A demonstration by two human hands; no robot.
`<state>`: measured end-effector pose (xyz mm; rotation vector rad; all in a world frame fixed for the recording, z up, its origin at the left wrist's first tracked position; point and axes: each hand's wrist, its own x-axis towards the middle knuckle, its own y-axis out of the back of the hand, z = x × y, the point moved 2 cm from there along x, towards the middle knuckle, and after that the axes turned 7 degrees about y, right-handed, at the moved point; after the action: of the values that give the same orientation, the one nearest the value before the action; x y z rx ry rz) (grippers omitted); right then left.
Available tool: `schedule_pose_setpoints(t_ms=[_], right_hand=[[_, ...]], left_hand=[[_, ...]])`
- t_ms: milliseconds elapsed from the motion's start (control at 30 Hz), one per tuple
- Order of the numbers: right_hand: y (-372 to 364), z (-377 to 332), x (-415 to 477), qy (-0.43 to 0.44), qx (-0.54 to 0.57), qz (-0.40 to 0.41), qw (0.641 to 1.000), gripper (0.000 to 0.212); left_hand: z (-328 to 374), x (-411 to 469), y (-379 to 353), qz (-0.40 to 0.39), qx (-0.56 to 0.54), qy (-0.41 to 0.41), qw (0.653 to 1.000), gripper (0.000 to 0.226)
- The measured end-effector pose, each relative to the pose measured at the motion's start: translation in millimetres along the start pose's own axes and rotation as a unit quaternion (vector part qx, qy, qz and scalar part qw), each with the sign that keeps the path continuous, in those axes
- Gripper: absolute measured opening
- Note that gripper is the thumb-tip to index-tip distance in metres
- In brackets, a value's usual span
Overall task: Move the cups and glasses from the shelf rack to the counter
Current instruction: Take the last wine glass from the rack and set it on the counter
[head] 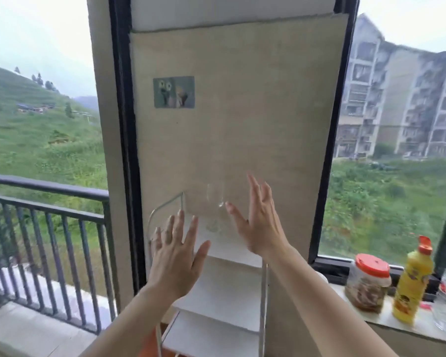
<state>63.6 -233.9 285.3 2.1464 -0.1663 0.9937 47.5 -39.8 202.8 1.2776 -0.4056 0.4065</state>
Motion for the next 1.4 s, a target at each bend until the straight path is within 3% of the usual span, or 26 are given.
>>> schedule_pose_setpoints(t_ms=[100,233,334,500,634,867,1001,1167,1401], right_hand=[[-40.0,-3.5,30.6,-0.041,0.010,-0.025,0.999,0.086],[-79.6,-3.5,54.7,-0.082,0.039,-0.047,0.995,0.086],[-95.6,1.6,61.0,-0.106,0.037,-0.056,0.992,0.074],[-101.2,-0.2,58.8,-0.075,0.025,0.027,0.996,0.040],[-93.4,-9.5,48.4,-0.040,0.046,0.071,0.996,0.042],[-37.2,-32.3,16.1,-0.028,0.095,0.129,0.987,0.084],[8.8,-30.2,-19.4,-0.032,0.091,0.169,0.981,0.081],[68.2,-22.0,-71.6,-0.049,0.121,0.219,0.967,0.059],[152.5,-5.0,-149.7,-0.114,0.090,0.246,0.958,0.075]], left_hand=[[-20.3,12.6,-25.3,-0.056,0.002,-0.001,0.998,0.075],[-25.1,14.6,-38.0,-0.053,-0.032,0.000,0.998,0.078],[-27.1,15.4,-39.0,-0.057,-0.038,-0.005,0.998,0.078],[-32.8,15.3,-35.7,-0.061,-0.042,-0.011,0.997,0.074],[-31.4,15.7,-35.5,-0.065,-0.037,-0.014,0.997,0.074],[-33.1,16.1,-40.1,-0.047,-0.040,-0.006,0.998,0.074],[-28.7,13.5,-44.0,-0.029,-0.046,0.005,0.998,0.078],[7.2,-1.2,-35.8,-0.029,-0.082,0.020,0.996,0.070],[105.7,-56.2,9.2,0.039,-0.175,-0.027,0.984,0.063]])
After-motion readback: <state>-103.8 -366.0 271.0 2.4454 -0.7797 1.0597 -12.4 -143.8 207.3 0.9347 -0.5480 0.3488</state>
